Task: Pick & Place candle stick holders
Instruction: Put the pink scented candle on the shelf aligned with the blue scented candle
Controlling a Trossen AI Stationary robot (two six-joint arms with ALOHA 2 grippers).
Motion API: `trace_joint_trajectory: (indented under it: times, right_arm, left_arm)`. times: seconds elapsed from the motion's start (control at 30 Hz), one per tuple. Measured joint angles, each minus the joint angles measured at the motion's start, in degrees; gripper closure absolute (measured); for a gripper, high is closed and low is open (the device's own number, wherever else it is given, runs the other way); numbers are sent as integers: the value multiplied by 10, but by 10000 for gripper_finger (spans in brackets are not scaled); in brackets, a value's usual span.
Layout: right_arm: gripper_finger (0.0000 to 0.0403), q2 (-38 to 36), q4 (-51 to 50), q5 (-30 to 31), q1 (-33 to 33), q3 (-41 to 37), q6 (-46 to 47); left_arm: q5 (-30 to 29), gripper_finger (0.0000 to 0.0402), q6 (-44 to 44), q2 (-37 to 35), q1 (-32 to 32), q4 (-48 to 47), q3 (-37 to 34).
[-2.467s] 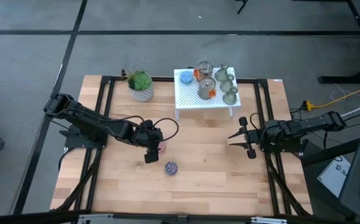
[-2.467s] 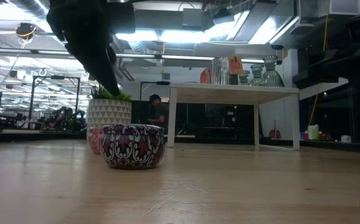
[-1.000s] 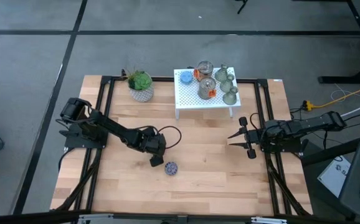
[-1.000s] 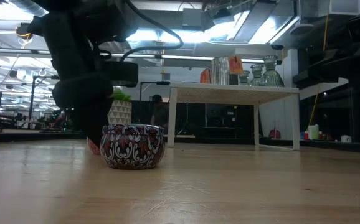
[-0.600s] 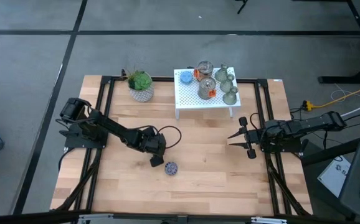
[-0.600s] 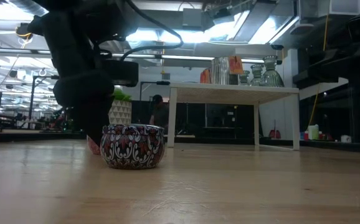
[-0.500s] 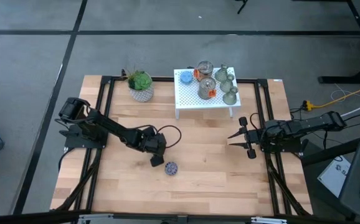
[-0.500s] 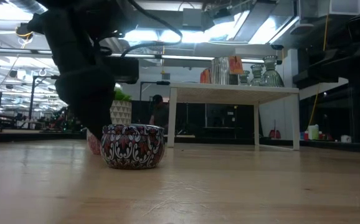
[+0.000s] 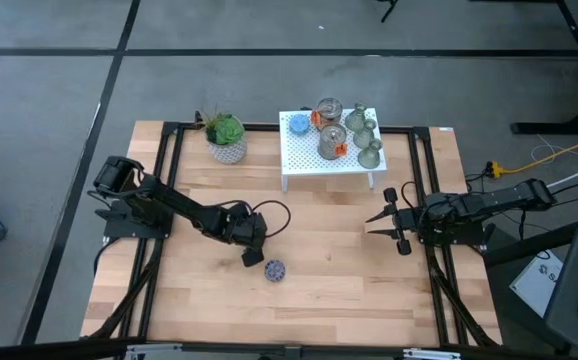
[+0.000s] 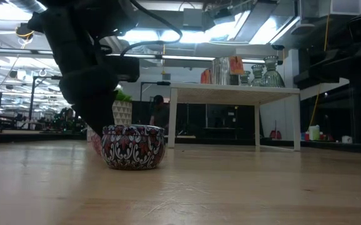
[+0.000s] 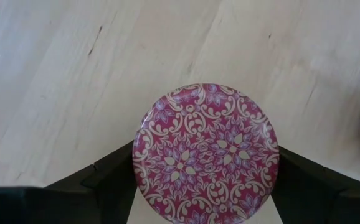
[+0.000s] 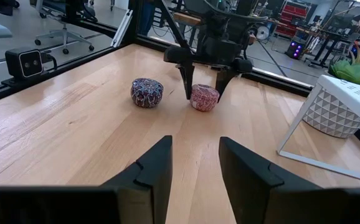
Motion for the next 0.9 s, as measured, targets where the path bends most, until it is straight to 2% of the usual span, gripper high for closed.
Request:
trace_joint_trajectory:
  times: [0.4,0.9]
  right_arm:
    - [268,0,0,0,0,0,0]
    - [268,0,0,0,0,0,0]
  left_arm:
    - [0,105,12,-3,1,-4,17]
    - [1,105,101,-3,41,-9,78]
